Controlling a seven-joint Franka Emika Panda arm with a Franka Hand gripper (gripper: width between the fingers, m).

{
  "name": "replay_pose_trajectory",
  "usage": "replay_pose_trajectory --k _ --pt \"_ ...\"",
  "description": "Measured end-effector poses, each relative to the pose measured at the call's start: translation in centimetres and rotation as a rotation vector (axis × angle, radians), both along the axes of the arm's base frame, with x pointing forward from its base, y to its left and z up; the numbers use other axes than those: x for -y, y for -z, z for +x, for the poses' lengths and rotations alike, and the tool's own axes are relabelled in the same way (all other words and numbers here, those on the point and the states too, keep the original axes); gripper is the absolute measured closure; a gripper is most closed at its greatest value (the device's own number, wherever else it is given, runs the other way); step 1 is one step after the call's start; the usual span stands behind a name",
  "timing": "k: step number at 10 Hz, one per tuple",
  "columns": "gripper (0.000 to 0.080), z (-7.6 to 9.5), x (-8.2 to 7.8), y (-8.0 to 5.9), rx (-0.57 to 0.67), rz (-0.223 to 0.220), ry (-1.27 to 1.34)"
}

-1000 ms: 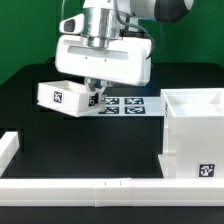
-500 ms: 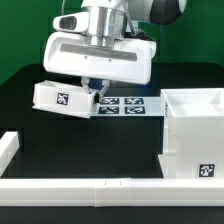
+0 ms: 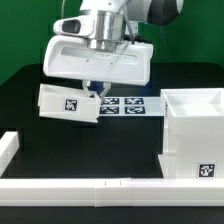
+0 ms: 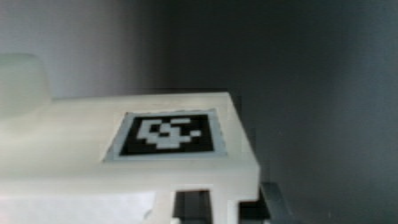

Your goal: Assemble drawer

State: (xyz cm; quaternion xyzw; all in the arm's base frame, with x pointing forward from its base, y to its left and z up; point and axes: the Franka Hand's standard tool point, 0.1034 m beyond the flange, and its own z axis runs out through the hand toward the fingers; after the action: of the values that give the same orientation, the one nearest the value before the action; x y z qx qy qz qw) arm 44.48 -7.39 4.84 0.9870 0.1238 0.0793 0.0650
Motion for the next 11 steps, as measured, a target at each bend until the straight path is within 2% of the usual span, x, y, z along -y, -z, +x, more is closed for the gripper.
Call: replay_pose_trajectory --k 1,3,6,8,9,11 --pt "0.0761 0.7 -0.5 0.0 -0.036 0.019 -0.038" --pt "0.0761 1.7 -2.9 -0.7 -0.028 0.008 -0.158" --pt "0.0761 1.5 -2.5 -0.5 -0.048 -0.021 -0.302" --pt "0.0761 1.5 -1.9 -0.2 -0.083 -0.054 -0.502" --pt "0.0761 2.0 -1.4 -0.2 -0.126 -0.049 -0.59" --pt "0.0761 3.5 -0.5 0.0 -0.153 -0.067 -0.817"
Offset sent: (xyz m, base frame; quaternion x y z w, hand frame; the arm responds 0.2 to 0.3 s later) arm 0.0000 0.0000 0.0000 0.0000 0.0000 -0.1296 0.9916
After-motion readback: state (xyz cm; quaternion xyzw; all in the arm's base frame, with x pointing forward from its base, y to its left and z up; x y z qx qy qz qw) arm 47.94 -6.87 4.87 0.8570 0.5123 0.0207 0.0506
